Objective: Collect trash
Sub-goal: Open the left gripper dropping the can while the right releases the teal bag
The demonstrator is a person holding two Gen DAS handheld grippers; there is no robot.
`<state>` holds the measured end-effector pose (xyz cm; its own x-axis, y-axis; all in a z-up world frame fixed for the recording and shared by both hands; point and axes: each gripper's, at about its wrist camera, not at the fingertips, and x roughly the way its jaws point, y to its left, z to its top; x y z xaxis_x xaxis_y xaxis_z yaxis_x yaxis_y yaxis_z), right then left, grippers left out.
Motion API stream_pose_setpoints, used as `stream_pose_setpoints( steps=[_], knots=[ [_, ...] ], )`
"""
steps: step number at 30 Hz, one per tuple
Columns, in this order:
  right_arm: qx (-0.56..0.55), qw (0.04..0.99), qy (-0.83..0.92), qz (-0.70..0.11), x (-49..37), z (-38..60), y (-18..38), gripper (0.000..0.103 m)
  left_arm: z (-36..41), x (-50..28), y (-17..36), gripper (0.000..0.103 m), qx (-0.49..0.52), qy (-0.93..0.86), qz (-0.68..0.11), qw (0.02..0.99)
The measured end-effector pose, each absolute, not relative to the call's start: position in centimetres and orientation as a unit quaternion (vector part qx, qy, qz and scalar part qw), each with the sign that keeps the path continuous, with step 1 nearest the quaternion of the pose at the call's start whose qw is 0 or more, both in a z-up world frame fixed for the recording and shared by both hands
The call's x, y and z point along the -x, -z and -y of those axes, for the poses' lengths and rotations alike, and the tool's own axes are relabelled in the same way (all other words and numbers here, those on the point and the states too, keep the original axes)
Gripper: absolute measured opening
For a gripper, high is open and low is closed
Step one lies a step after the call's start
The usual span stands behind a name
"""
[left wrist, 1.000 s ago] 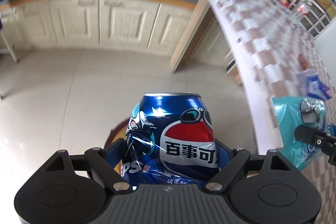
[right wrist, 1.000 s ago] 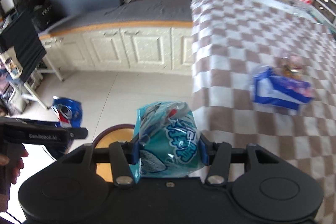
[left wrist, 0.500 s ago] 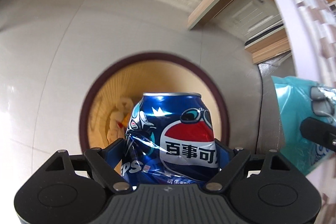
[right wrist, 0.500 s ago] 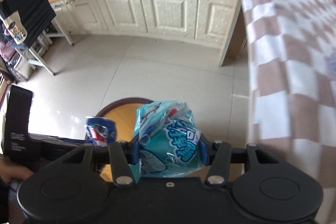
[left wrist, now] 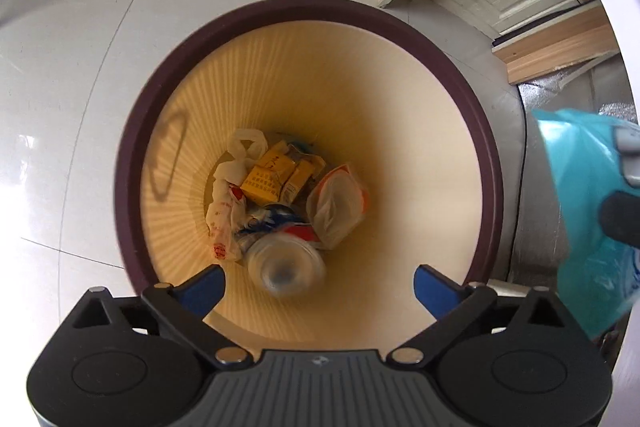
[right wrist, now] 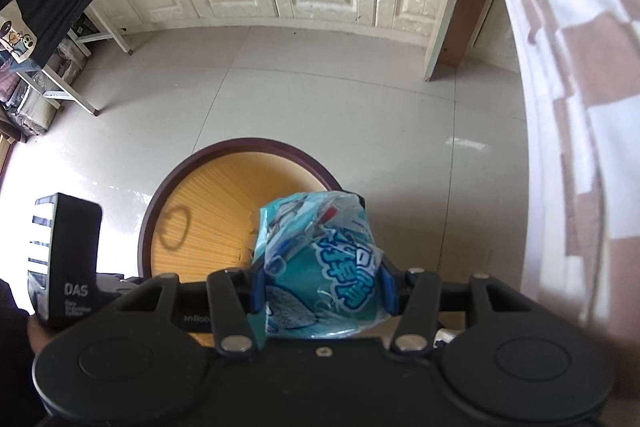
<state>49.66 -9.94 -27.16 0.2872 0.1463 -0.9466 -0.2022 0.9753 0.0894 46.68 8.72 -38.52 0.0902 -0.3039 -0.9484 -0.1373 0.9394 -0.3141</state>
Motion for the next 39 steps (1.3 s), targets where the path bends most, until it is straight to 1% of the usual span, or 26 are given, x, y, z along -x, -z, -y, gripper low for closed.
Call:
stream_pose_setpoints(
  steps=[11,18,20,21,22,23,25,27,28,33,36,38,39],
  knots=[
    [-0.005,0.78,-0.114,-0.615,-51.2,9.4,29.8,0.054,-8.5,-45.7,36.4,0.1,0.079,0.073,-0.66,0.744],
    [-0.006,0.771,-0.136,-0.622,-52.6,7.3,32.2,0.055,-8.9,-45.5,35.9,0.1,0.069,0.074,-0.657,0.747],
    [-0.004,0.777,-0.14,-0.613,-53.1,6.4,32.8,0.061,-9.0,-45.3,35.8,0.101,0.072,0.072,-0.658,0.746],
    [-0.008,0.782,-0.141,-0.607,-53.4,6.2,33.0,0.061,-9.1,-45.3,35.7,0.101,0.072,0.072,-0.659,0.746],
    [-0.014,0.785,-0.141,-0.603,-53.6,6.0,33.3,0.066,-9.2,-45.3,35.7,0.103,0.071,0.071,-0.659,0.746],
    [-0.02,0.784,-0.141,-0.604,-53.9,5.9,33.7,0.074,-9.4,-45.3,35.5,0.103,0.07,0.07,-0.659,0.746],
    [-0.027,0.779,-0.139,-0.611,-54.0,5.7,34.1,0.081,-9.5,-45.3,35.3,0.103,0.066,0.07,-0.659,0.746],
    [-0.032,0.777,-0.139,-0.613,-53.8,5.8,34.1,0.082,-9.6,-45.3,35.2,0.103,0.061,0.068,-0.658,0.747],
    [-0.032,0.776,-0.139,-0.614,-53.6,5.8,34.1,0.085,-9.7,-45.3,35.1,0.103,0.061,0.067,-0.658,0.748],
    [-0.012,0.776,-0.139,-0.616,-53.1,5.6,33.4,0.087,-9.8,-45.5,34.7,0.103,0.061,0.063,-0.656,0.75],
    [-0.01,0.775,-0.131,-0.618,-52.6,5.9,32.8,0.091,-10.0,-45.5,34.4,0.103,0.061,0.062,-0.656,0.75],
    [-0.011,0.775,-0.126,-0.619,-52.3,6.2,32.3,0.097,-10.0,-45.4,34.1,0.103,0.059,0.062,-0.656,0.75],
    [-0.013,0.776,-0.124,-0.619,-52.1,6.3,32.1,0.098,-10.0,-45.4,33.9,0.103,0.059,0.062,-0.656,0.75]
  ],
)
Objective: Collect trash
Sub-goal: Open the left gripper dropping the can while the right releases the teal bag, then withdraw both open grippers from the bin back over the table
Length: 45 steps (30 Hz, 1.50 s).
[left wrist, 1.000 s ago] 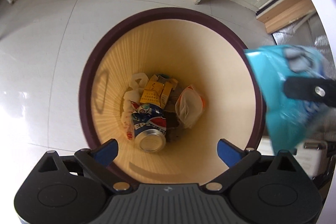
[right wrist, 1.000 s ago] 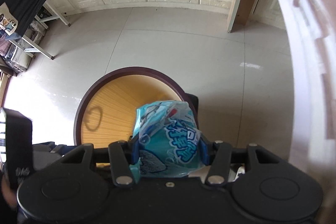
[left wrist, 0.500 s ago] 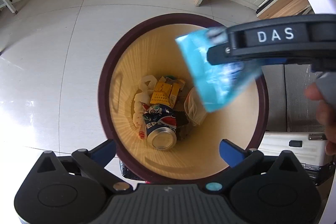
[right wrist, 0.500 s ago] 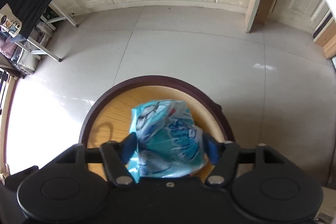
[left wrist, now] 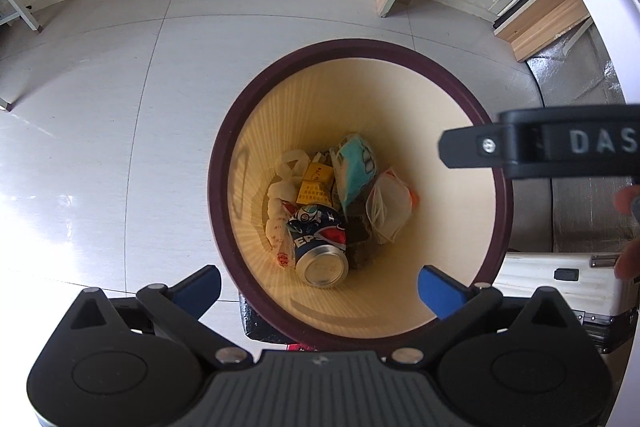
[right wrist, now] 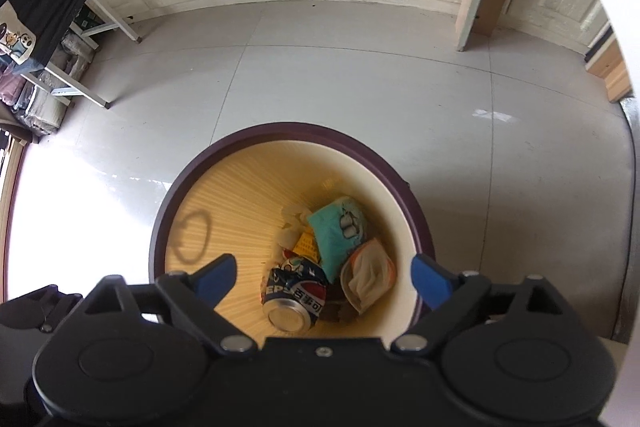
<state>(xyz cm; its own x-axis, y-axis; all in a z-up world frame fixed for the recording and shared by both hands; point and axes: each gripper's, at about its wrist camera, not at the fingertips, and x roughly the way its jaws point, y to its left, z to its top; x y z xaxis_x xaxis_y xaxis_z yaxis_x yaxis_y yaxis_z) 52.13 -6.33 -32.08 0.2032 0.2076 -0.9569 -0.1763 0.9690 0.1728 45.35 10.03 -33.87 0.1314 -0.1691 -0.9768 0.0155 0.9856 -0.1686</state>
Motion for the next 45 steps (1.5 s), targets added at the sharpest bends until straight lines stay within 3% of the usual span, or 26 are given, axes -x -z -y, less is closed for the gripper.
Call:
stream_pose_setpoints(
  steps=[3,45],
  knots=[
    [-0.014,0.776,-0.115,-0.62,-51.6,6.7,31.3,0.103,-10.0,-45.2,33.2,0.103,0.056,0.063,-0.654,0.751],
    [0.009,0.839,-0.086,-0.537,-38.8,10.4,17.5,0.103,-14.2,-36.3,16.8,0.103,0.061,0.038,-0.561,0.825]
  ],
)
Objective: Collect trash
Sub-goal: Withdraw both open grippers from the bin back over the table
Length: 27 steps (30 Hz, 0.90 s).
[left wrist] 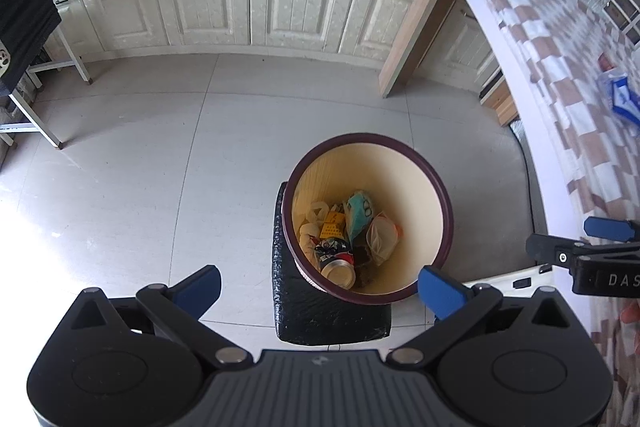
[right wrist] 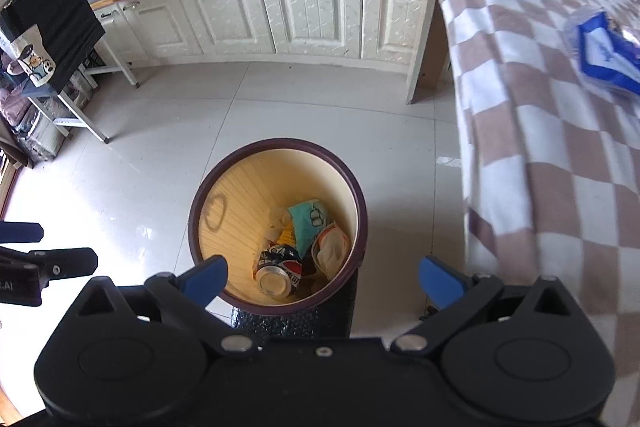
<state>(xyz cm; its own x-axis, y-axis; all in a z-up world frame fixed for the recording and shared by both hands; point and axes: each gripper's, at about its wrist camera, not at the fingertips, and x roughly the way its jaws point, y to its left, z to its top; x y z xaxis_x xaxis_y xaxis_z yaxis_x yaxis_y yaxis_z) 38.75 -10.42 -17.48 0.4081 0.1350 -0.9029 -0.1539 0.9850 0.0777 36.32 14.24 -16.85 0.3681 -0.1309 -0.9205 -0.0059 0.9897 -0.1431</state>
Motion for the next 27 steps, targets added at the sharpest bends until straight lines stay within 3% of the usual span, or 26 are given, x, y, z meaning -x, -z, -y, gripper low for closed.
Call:
stream_pose_setpoints(
  steps=[15,27],
  knots=[
    [-0.002,0.881,-0.085,-0.465,-33.3,12.7,9.4,0.103,-12.7,-32.1,10.6,0.103,0.068,0.038,-0.488,0.869],
    [-0.02,0.915,-0.083,-0.394,-28.5,19.0,3.9,0.103,-6.5,-28.1,4.6,0.103,0.067,0.042,-0.414,0.907]
  ],
)
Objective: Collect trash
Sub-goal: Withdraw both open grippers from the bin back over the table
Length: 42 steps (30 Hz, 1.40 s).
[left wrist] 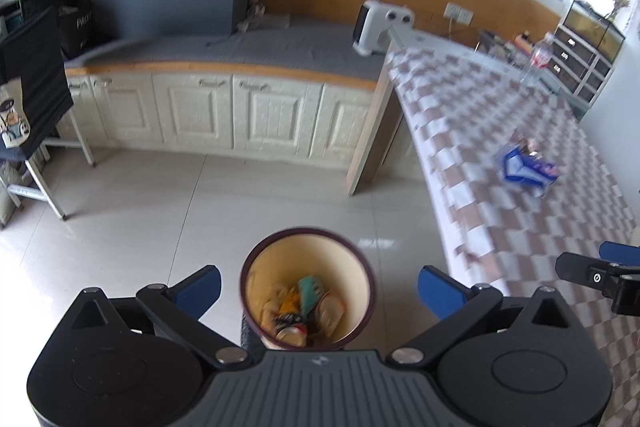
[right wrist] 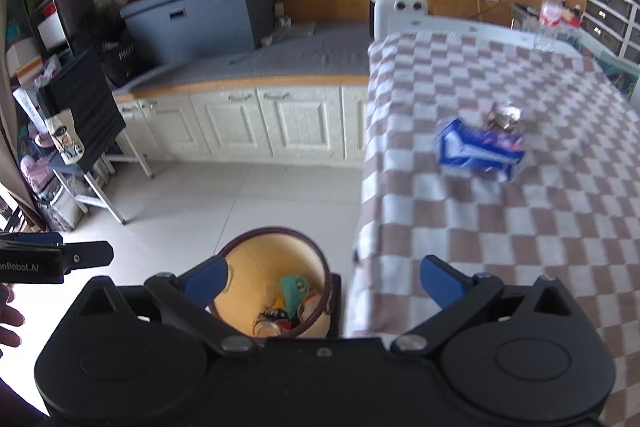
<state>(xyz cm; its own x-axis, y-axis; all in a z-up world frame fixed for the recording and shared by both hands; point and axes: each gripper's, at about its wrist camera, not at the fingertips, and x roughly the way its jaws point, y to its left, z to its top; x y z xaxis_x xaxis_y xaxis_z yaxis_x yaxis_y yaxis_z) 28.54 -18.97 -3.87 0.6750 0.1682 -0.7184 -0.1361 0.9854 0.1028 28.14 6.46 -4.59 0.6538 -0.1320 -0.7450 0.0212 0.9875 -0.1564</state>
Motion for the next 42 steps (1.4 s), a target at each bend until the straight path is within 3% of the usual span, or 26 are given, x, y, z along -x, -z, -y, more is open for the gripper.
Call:
stream_pose_setpoints(
  steps=[17,31,33,35,38,42],
  knots=[
    [-0.011,0.947,-0.099,-0.305,-25.5,31.9,-1.3,0.103,7.9,-26.4,-0.4,0.103,0.051,0.067,-0.329,0.941],
    [0.082,0.95,-0.13,-0.273,-30.6,38.0,0.6,0.103,14.6,-29.2,-1.9,0.103,0.056,0.089,-0.312,0.944],
    [0.103,0.947,-0.134,-0.274,-32.1,38.4,1.3,0.101,15.0,-30.5,-2.3,0.103,0.058,0.098,-0.308,0.945],
    [0.119,0.943,-0.142,-0.278,-33.5,38.6,2.1,0.091,15.5,-32.0,-2.5,0.103,0.059,0.112,-0.303,0.944],
    [0.159,0.935,-0.151,-0.278,-35.4,38.3,3.6,0.085,15.9,-34.8,-2.6,0.103,0.063,0.133,-0.301,0.942],
    [0.238,0.919,-0.162,-0.268,-37.5,36.8,6.3,0.081,16.5,-38.5,-2.1,0.103,0.073,0.153,-0.305,0.937]
  ],
)
